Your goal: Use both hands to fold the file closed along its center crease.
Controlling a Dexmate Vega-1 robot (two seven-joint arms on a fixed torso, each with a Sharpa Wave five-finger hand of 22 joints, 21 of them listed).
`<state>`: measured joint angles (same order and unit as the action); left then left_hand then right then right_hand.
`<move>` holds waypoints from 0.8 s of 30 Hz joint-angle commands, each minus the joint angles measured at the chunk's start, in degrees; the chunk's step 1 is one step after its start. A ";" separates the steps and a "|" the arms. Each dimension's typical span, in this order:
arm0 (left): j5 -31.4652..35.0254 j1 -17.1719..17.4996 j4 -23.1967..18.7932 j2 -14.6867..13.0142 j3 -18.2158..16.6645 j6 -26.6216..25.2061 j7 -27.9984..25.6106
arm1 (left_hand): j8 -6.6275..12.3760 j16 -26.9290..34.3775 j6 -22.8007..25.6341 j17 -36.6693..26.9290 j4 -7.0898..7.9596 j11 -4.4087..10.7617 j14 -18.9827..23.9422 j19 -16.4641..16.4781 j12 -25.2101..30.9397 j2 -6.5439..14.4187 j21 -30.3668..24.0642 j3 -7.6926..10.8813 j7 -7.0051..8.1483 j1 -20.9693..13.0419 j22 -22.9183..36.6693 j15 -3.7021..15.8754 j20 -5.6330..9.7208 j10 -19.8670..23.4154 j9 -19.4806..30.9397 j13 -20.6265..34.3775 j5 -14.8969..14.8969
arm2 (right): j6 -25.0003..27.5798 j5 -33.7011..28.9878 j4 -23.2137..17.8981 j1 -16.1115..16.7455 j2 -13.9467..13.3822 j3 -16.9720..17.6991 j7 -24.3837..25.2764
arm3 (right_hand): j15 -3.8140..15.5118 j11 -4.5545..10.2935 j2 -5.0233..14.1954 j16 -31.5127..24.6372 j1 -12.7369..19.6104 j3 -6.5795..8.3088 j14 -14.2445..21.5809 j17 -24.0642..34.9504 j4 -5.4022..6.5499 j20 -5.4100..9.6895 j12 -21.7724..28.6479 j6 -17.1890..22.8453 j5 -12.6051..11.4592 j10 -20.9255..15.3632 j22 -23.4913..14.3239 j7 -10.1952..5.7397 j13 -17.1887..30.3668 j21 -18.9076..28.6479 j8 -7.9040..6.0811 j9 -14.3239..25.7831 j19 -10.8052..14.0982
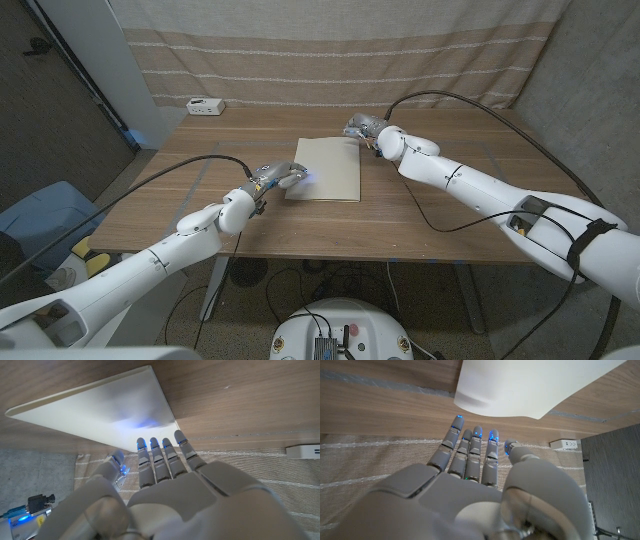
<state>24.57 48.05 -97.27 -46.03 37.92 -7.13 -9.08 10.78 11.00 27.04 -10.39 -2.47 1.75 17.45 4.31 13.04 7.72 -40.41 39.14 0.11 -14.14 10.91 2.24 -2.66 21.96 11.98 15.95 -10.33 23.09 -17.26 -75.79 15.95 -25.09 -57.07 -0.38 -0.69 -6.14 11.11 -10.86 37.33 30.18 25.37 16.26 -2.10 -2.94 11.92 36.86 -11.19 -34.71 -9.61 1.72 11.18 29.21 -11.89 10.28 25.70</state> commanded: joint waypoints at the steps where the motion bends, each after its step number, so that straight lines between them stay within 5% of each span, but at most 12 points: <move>1: -0.87 -0.83 -0.34 -0.38 0.58 -1.61 3.11 | -0.01 0.02 -0.31 0.01 0.63 -0.39 -0.08 0.18 -0.35 0.09 0.19 -0.16 0.00 0.88 0.09 0.31 -0.52 -0.02 -0.14 -0.14 0.20 | 5.13 -8.74 4.31 -3.50 2.52 -5.50 -3.09 | 0.69 0.29 -0.61 -0.13 -0.02 0.63 0.11 0.02 -0.02 0.55 0.34 0.16 0.29 -0.16 -0.08 -0.54 0.15 -0.22 0.01 0.28 0.20; 24: -1.28 -2.34 0.87 -0.05 1.53 -1.96 4.16 | 0.19 0.02 -0.02 0.20 1.76 -0.64 0.19 0.58 -0.64 0.00 0.36 -0.64 -0.59 2.37 -0.12 0.03 -1.33 0.31 -0.54 -1.23 0.58 | 4.72 -12.74 13.77 -8.30 7.39 -11.42 -11.63 | 1.65 1.45 -0.74 -0.32 -4.56 0.37 -2.98 -0.05 3.33 1.49 -0.68 -1.95 0.93 2.36 -0.18 -1.23 0.16 -2.62 1.38 0.39 -1.29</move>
<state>23.46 46.46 -97.20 -46.34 39.01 -9.16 -5.21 10.78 11.00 26.73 -10.12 -1.14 1.61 17.47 4.72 12.49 7.86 -40.41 38.25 -0.19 -12.19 10.65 2.25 -3.90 22.10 11.45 14.62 -9.93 27.19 -27.66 -66.67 10.03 -20.22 -65.35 -7.37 0.94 -4.68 10.44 -11.30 33.61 30.55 23.09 15.96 0.69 -1.42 11.43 35.48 -10.15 -32.99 -9.61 0.59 11.19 26.96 -10.78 10.55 24.91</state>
